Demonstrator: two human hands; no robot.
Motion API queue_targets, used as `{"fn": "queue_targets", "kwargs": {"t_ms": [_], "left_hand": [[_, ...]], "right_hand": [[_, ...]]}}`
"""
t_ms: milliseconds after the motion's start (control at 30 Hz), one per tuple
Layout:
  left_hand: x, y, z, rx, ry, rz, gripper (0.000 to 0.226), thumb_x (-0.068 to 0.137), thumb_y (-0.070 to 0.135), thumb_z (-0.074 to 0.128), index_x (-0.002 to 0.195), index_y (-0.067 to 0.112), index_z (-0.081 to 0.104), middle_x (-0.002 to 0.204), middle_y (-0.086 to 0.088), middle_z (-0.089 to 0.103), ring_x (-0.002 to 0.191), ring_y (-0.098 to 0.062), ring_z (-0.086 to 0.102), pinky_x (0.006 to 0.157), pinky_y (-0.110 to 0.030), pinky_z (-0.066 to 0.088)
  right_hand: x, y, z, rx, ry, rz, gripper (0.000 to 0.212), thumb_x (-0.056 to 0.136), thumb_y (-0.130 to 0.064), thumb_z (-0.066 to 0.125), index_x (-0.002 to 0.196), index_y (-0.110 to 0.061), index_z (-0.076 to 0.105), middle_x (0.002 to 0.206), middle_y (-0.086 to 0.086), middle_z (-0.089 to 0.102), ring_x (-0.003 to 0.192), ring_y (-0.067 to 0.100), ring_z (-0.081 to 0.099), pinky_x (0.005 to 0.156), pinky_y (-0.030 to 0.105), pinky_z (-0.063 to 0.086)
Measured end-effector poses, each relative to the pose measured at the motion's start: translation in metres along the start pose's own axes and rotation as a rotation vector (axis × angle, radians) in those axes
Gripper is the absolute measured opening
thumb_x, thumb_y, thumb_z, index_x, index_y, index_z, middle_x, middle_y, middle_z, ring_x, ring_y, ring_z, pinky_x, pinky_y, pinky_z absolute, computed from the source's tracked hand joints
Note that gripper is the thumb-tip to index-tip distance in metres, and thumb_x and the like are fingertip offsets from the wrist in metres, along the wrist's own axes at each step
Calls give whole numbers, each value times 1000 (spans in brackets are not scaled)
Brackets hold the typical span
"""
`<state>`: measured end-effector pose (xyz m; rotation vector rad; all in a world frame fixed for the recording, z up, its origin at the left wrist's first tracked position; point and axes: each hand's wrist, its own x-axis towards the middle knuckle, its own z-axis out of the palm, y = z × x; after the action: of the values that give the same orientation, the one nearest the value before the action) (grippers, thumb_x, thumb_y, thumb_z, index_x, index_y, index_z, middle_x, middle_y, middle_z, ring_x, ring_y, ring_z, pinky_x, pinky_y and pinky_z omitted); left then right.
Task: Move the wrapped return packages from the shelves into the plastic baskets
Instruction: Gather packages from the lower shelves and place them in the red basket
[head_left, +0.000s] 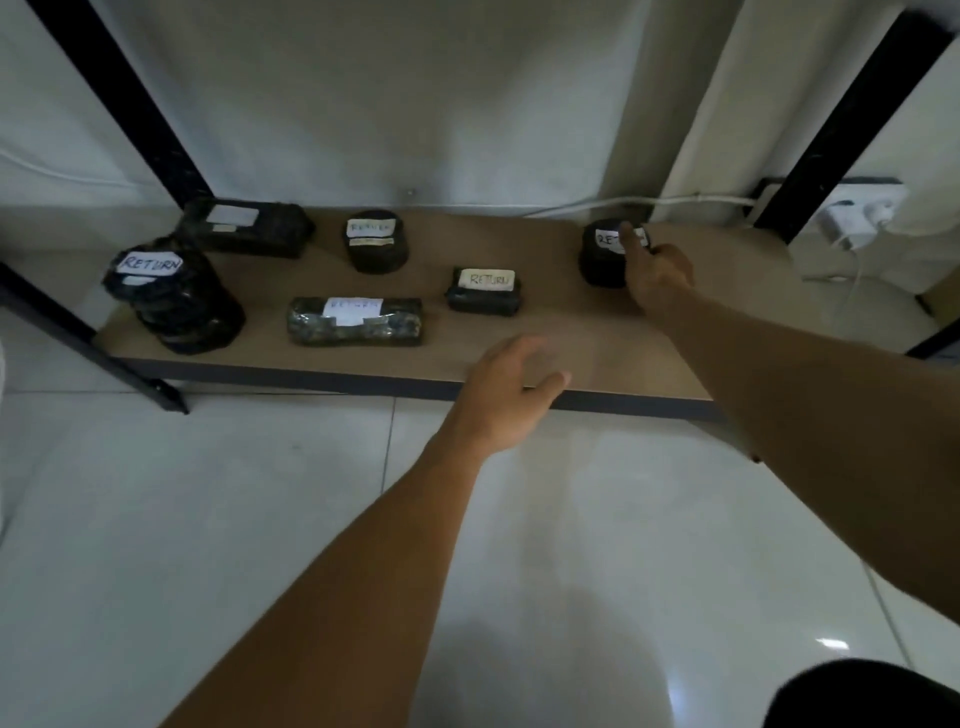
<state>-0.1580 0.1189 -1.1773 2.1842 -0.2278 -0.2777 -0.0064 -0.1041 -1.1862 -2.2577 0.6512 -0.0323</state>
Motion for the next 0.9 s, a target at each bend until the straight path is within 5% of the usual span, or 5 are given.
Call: {"fn": "queue_targets", "kwargs": {"t_ms": [200,333,500,633,900], "left_hand": [[-12,-12,-7,25,-2,-16,52,98,42,60,147,26,47,149,6,48,138,-13,44,114,-37,39],[-10,-11,-11,86,-9,-11,56,99,44,59,150,24,44,152,4,46,141,-16,41,116,-42,38],[-10,-14,-6,288,-48,-12,62,100,46,55,154,20,39,158,0,40,147,-21,34,121,-45,30],[-11,-16,-1,365,-35,3,58,101,46,52,152,20,42,158,3,38,147,-18,31,122,-40,26],[-25,10,-19,304,-183,-114,59,100,48,55,151,20,44,158,-1,40,146,-20,36,117,-35,30]], "right_hand": [[12,9,12,22,2,47,106,63,-89,48,134,-12,61,134,15,62,124,36,58,108,45,46],[-6,0,2,98,-12,18,75,86,-60,71,134,-8,50,134,11,60,122,33,59,96,35,48],[-10,1,-4,138,-43,6,74,87,-51,76,134,-5,41,135,13,59,120,32,61,100,40,52],[-12,12,-7,188,-134,32,65,88,-57,72,125,-6,57,102,10,73,69,19,72,53,27,54],[-63,23,-38,335,-326,212,45,99,-46,62,125,-9,60,88,8,68,52,14,61,41,22,47]]}}
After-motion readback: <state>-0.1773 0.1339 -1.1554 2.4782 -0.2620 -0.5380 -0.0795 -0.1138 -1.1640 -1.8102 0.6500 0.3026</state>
